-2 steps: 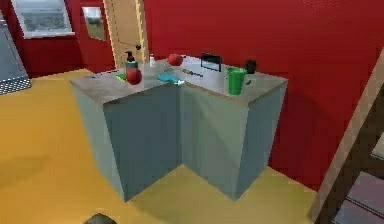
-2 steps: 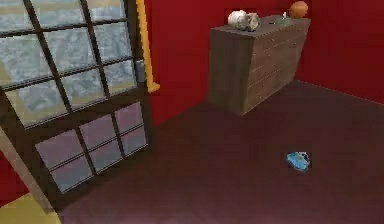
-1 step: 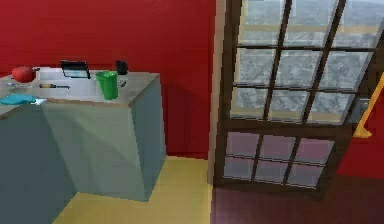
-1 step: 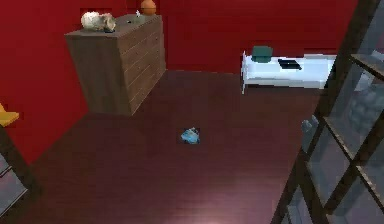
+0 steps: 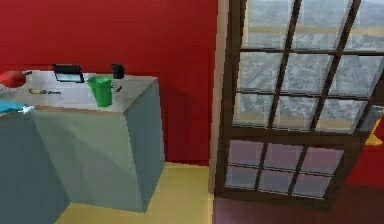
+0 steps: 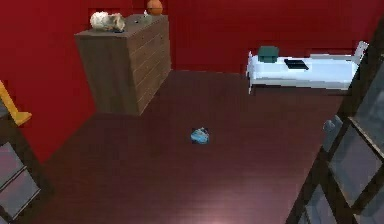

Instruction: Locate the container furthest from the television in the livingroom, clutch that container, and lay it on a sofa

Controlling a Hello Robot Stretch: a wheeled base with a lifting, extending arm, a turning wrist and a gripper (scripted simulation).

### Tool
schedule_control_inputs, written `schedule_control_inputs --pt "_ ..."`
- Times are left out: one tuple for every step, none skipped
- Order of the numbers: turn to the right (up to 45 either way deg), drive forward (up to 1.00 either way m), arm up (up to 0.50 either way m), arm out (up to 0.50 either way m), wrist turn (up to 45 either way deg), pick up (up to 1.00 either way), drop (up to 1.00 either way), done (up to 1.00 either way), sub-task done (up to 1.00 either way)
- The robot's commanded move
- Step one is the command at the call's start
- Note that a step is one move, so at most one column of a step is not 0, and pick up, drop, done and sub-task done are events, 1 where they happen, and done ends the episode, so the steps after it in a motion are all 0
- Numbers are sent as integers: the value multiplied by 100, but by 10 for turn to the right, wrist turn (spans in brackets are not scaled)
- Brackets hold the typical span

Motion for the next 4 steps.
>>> schedule_control_inputs --pt "-450 0 0 0 0 0 0 0 0" --pt "-450 0 0 0 0 0 0 0 0" --pt "-90 0 0 0 0 0 0 0 0" --pt "0 30 0 0 0 0 0 0 0"
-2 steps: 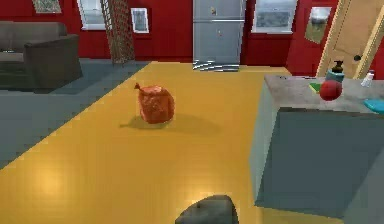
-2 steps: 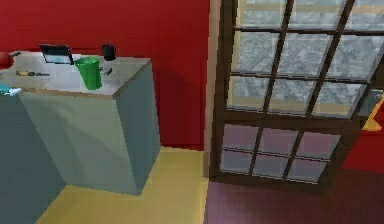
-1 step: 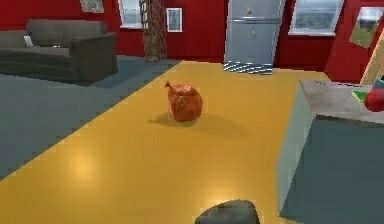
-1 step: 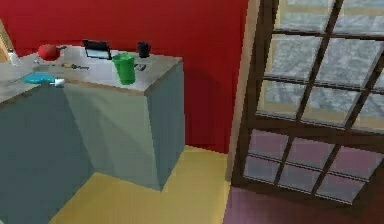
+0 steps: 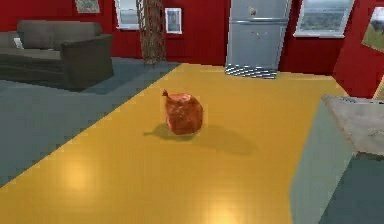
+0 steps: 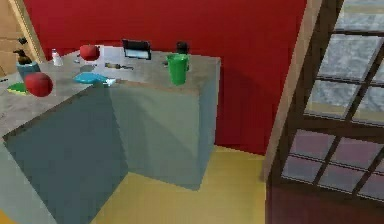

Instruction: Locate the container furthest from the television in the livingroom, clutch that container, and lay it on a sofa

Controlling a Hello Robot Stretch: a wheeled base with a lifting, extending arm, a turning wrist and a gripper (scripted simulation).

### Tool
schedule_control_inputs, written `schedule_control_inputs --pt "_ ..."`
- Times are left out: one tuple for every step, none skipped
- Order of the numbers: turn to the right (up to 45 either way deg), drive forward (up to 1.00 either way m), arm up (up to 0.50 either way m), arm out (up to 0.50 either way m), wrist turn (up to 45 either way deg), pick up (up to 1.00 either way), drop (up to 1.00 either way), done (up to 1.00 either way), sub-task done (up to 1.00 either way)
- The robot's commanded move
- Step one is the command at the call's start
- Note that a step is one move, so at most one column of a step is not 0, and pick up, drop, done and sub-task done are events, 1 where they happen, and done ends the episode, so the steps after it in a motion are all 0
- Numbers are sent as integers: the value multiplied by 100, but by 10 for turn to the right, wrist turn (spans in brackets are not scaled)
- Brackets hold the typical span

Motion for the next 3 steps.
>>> schedule_control_inputs --pt "240 0 0 0 0 0 0 0 0" --pt "0 5 0 0 0 0 0 0 0" --pt "-450 0 0 0 0 0 0 0 0"
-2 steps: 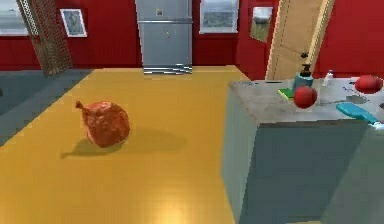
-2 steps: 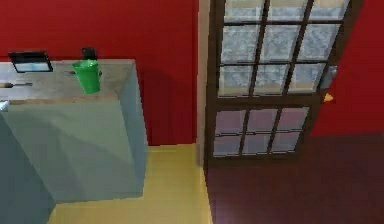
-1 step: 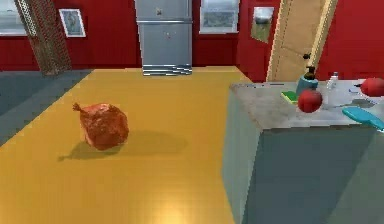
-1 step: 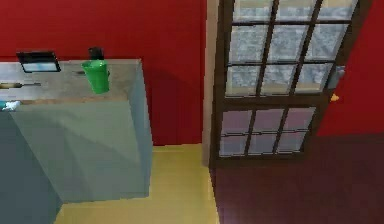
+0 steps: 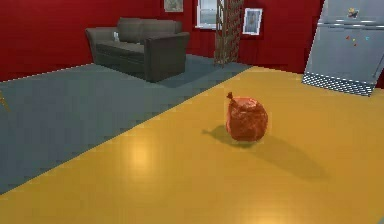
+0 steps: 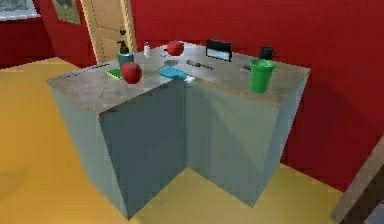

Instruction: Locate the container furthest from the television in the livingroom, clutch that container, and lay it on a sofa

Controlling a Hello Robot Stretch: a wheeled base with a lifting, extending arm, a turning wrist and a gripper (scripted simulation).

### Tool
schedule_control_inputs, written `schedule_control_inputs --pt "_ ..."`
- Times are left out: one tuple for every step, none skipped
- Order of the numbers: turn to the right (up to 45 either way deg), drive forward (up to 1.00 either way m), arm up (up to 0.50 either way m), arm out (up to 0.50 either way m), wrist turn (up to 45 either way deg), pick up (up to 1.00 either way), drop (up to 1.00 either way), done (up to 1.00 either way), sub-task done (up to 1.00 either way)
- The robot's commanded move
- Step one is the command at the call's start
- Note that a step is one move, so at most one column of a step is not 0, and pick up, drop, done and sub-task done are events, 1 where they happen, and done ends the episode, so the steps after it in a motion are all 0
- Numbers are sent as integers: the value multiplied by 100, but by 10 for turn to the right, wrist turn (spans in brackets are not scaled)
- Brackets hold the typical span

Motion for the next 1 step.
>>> schedule_control_inputs --pt "-30 0 0 0 0 0 0 0 0"
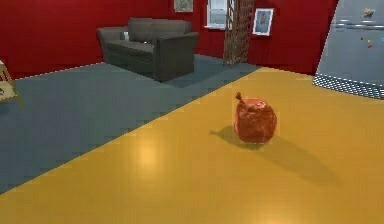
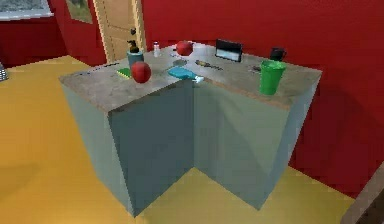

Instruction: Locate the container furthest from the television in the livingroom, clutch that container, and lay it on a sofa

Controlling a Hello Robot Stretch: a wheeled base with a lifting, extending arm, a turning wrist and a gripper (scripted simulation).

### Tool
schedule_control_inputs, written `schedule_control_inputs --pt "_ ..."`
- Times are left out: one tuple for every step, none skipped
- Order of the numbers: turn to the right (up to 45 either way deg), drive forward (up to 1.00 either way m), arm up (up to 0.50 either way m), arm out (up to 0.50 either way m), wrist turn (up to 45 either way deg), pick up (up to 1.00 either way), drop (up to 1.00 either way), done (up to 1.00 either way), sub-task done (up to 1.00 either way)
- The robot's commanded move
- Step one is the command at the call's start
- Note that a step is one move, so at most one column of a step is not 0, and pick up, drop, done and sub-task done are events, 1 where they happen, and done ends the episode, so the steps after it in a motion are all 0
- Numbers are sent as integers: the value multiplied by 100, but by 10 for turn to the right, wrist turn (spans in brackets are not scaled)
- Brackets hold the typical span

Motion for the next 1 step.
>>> schedule_control_inputs --pt "0 35 0 0 0 0 0 0 0"
